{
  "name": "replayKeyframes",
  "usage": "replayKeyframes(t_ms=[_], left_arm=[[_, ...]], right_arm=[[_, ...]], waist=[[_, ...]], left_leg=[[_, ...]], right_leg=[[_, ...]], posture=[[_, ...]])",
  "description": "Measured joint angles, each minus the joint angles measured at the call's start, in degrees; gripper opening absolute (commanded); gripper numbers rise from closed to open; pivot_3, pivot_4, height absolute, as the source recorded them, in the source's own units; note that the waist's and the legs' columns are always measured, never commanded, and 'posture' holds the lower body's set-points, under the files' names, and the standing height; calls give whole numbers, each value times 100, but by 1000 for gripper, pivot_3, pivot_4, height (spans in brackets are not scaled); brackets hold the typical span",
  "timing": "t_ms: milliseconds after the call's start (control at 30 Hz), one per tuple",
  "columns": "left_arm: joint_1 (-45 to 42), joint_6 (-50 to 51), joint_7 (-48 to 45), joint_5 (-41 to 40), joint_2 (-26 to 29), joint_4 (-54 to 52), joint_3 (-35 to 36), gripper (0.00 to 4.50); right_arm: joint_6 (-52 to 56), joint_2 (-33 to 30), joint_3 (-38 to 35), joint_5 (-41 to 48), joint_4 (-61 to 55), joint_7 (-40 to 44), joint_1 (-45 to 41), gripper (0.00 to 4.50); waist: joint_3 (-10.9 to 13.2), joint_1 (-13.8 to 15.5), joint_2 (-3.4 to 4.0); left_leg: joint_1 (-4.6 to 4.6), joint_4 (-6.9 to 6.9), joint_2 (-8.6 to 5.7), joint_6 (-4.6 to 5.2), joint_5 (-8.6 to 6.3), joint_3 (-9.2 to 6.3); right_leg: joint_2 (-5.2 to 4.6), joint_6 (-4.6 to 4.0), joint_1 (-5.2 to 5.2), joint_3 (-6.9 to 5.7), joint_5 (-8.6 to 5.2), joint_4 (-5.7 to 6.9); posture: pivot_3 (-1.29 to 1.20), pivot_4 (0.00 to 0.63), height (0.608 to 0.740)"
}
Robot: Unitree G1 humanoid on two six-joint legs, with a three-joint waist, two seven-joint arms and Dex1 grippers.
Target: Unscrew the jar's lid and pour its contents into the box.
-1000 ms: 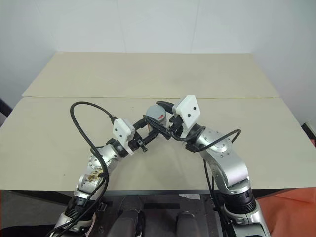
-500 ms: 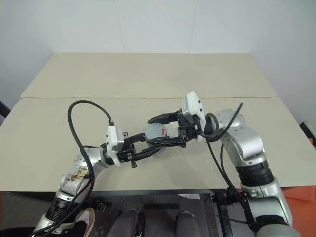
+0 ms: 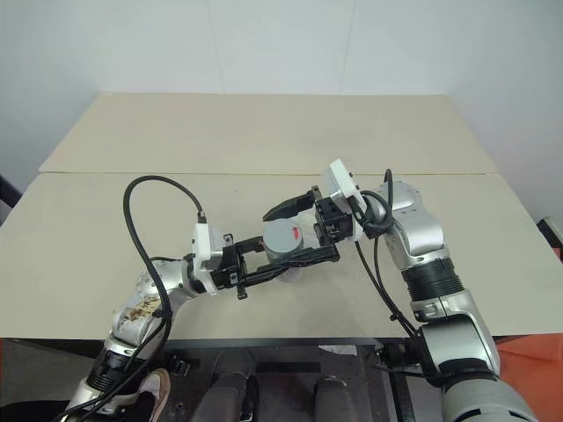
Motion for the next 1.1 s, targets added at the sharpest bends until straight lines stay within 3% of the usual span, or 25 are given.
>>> replayKeyframes(t_ms=[400,767,1100], left_arm=[[-1,-174,285,179,-173,43,7,1870],[-3,-194,396,381,-233,166,-33,1870],[4,-215,390,389,-203,188,-34,1870]], right_arm=[[-43,-296,-360,-47,-1252,-637,704,4416],[413,56,-270,-327,-1684,-1959,854,4416],[415,-30,-262,-340,-1658,-1915,853,4416]], waist=[[0,2,0],[0,0,0],[0,-3,0]], left_leg=[[0,1,0,0,0,0],[0,1,-2,0,0,0],[0,1,-1,0,0,0]], right_leg=[[-1,0,1,1,0,1],[0,0,0,1,0,1],[0,0,1,1,0,0]], posture=[[0,150,740],[0,150,740],[0,150,740]])
